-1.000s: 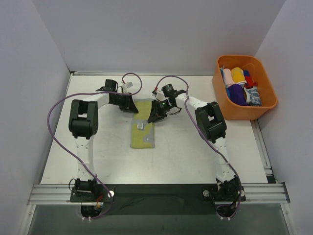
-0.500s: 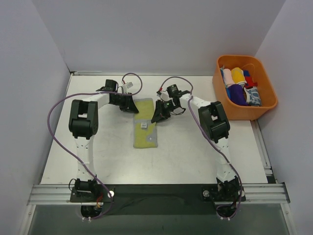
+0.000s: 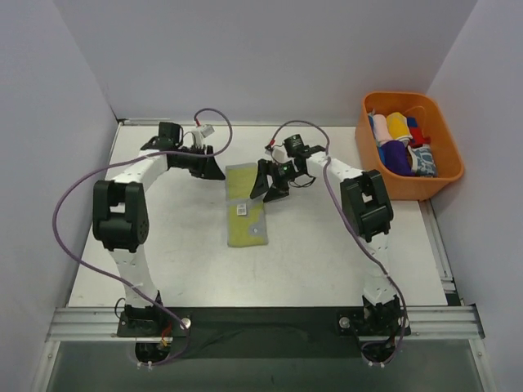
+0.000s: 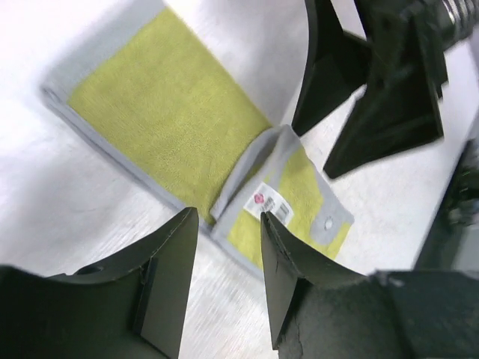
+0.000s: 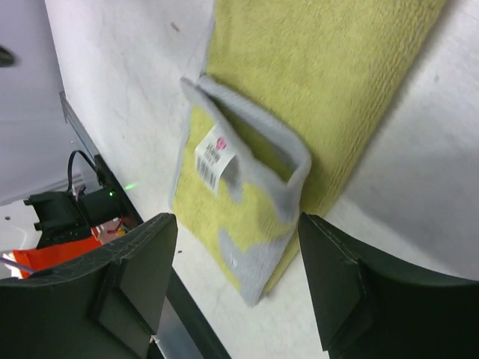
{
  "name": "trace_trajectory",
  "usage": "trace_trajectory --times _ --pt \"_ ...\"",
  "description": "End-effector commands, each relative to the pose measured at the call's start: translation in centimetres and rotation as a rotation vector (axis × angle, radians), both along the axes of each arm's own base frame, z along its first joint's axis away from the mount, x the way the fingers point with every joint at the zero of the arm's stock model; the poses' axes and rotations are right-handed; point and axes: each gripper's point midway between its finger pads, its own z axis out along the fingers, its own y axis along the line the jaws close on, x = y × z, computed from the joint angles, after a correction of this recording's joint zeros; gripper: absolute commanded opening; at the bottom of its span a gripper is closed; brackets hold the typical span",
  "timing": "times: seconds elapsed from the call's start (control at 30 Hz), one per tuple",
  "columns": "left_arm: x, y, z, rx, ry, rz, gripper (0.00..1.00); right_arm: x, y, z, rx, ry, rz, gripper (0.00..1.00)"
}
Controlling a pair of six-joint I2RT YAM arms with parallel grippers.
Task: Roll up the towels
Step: Fold the towel, then roll the towel
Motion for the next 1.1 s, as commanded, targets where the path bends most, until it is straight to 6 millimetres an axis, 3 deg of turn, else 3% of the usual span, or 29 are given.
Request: trace_trajectory --times 0.0,0.13,0.17,0.23,0.27,0.33,0.37,0.4,0.6,0.77,1.07 --pt "-2.1 2.1 7.3 0.098 -0.356 -0.133 0.49 -0.2 -1.9 5.9 0.012 -0.131 0.017 0.66" --pt "-6.8 2.8 5.4 0.256 -0.465 -0.254 0.49 -2.0 -2.9 6.3 -0.027 -0.164 0.038 0.61" --pt "-9.1 2.4 4.2 0.295 -0.465 -0.304 0.49 -2.4 -2.7 6.9 -0.015 -0.169 0.046 0.6" --pt "-10.9 1.9 3.2 0.352 -0.525 -0.394 0.48 -3.5 -2.2 7.0 -0.003 -0.147 0.062 0.53" --pt "-13.1 1.1 1.9 0.398 -0.532 -0.461 0.47 -4.5 -1.4 7.2 0.026 -0.124 0.088 0.5" --pt "-15.0 0.2 0.9 0.444 -0.593 -0.562 0.43 -5.7 -0.4 6.8 0.048 -0.065 0.102 0.43" --pt "-16.0 -1.1 1.0 0.456 -0.644 -0.617 0.42 -6.7 0.3 5.7 0.051 -0.018 0.122 0.4" --pt "-17.0 -1.1 -0.3 0.496 -0.656 -0.668 0.41 -7.4 0.8 5.6 0.076 0.017 0.141 0.38" --pt "-19.1 -4.7 -2.1 0.523 -0.733 -0.821 0.39 -9.3 1.7 1.5 0.055 0.123 0.164 0.31" --pt "-19.2 -5.5 -4.8 0.568 -0.725 -0.876 0.39 -8.8 1.3 -1.6 -0.011 0.145 0.139 0.3" --pt "-18.8 -4.5 -8.2 0.664 -0.705 -0.91 0.38 -9.3 0.8 -2.5 -0.034 0.156 0.14 0.3"
